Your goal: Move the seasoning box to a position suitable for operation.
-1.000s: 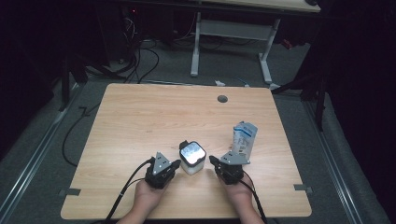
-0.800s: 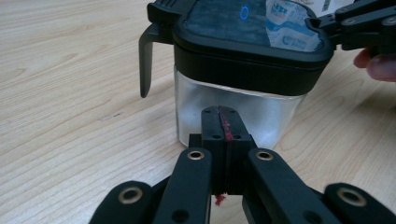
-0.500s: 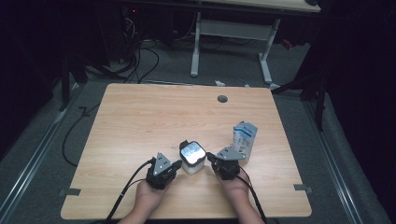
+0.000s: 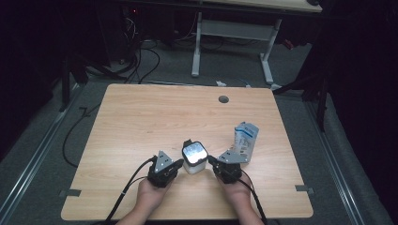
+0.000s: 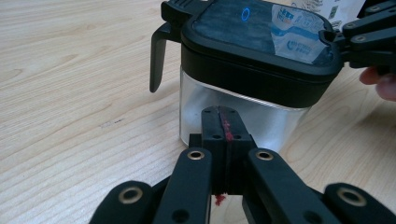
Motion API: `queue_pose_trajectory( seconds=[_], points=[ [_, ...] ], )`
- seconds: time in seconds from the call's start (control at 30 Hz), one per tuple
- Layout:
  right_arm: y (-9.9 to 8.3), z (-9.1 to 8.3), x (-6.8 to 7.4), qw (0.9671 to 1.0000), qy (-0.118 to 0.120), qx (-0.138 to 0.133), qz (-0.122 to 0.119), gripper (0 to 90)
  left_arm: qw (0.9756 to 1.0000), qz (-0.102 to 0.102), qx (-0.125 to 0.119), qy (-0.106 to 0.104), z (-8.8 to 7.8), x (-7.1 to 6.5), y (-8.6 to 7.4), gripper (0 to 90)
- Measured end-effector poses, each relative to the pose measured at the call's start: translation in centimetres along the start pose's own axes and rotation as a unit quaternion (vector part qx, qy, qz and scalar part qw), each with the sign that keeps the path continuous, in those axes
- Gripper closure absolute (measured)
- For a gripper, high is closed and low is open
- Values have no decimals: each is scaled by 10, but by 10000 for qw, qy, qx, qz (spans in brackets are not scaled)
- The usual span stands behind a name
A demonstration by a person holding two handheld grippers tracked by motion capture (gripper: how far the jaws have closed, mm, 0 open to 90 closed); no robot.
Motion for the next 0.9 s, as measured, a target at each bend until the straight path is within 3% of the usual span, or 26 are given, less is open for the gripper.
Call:
queue_pose_trajectory(
  seconds=[0.3, 0.53, 0.63, 0.8, 0.9],
  points=[
    [-5, -2, -1, 10000, -36, 26, 5, 899, 9998, 93, -127, 101, -7, 10, 7, 895],
    [-3, -2, 1, 10000, -28, -24, 16, 899, 9988, 206, -280, 332, -25, 31, 23, 868],
    [-3, -2, 1, 10000, -27, 0, -5, 899, 9972, 382, -369, 534, -40, 45, 34, 790],
    [-3, 1, 0, 10000, -53, 34, -5, 899, 9933, 446, -526, 926, -68, 71, 47, 588],
    [-3, 1, 1, 10000, -46, 29, -23, 899, 9929, 332, -670, 920, -85, 80, 47, 560]
  ],
)
Point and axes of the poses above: each handheld gripper's, and its own axes: z roughly forward along the jaws, y roughly out of its top, x roughly to its left, the point moved 1 cm from there along z, roughly forward along the jaws, and after that the axes turned 7 degrees about -y, right-handed, at the moved point
